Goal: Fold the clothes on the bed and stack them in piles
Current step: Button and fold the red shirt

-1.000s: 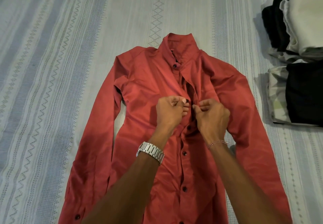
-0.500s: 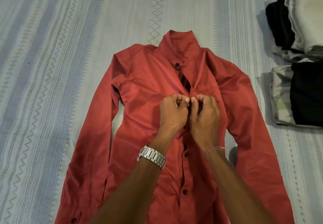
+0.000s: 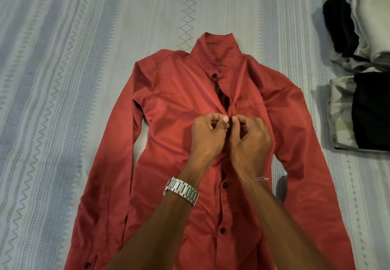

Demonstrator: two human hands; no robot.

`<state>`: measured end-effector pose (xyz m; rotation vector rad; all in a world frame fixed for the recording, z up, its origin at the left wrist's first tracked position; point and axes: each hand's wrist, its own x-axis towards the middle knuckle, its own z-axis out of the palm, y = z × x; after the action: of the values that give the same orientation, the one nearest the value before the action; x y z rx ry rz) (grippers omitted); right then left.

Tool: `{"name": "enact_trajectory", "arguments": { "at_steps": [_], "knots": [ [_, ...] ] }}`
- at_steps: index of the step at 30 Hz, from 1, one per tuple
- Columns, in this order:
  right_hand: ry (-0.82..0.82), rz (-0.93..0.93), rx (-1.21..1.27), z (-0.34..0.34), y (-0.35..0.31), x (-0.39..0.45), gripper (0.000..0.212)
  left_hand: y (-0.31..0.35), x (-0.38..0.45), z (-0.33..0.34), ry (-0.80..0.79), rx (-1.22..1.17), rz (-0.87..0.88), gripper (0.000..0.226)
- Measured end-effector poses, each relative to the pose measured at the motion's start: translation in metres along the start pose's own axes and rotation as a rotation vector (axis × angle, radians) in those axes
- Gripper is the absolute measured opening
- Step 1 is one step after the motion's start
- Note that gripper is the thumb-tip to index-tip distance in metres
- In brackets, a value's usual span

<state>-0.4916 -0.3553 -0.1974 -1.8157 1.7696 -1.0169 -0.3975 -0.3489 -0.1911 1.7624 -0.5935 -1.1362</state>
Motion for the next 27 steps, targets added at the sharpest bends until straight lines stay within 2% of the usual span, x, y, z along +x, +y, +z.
{"name": "enact_trajectory", "arguments": {
  "at_steps": [3,7,14,19,23,27],
  "knots": [
    [0.01,0.007,-0.013,0.0,-0.003,0.0,0.008,0.0,0.002,-0.002,0.003,0.025,0.005,0.016],
    [-0.056,0.016,0.142,0.0,-0.002,-0.002,0.007,0.002,0.006,-0.007,0.017,0.003,0.008,0.016],
    [-0.054,0.241,0.388,0.003,-0.005,-0.005,0.014,0.0,0.01,-0.006,-0.011,0.087,0.049,0.013],
    [-0.168,0.409,0.574,0.005,-0.001,-0.001,0.016,-0.007,0.009,-0.007,-0.017,0.079,0.044,0.013],
    [-0.219,0.51,0.545,0.004,-0.002,0.005,0.012,-0.016,0.008,-0.006,0.023,0.034,0.02,0.013],
    [-0.25,0.488,0.491,0.001,-0.002,0.007,0.01,-0.019,0.007,-0.003,0.057,0.018,0.023,0.012]
  ]
}}
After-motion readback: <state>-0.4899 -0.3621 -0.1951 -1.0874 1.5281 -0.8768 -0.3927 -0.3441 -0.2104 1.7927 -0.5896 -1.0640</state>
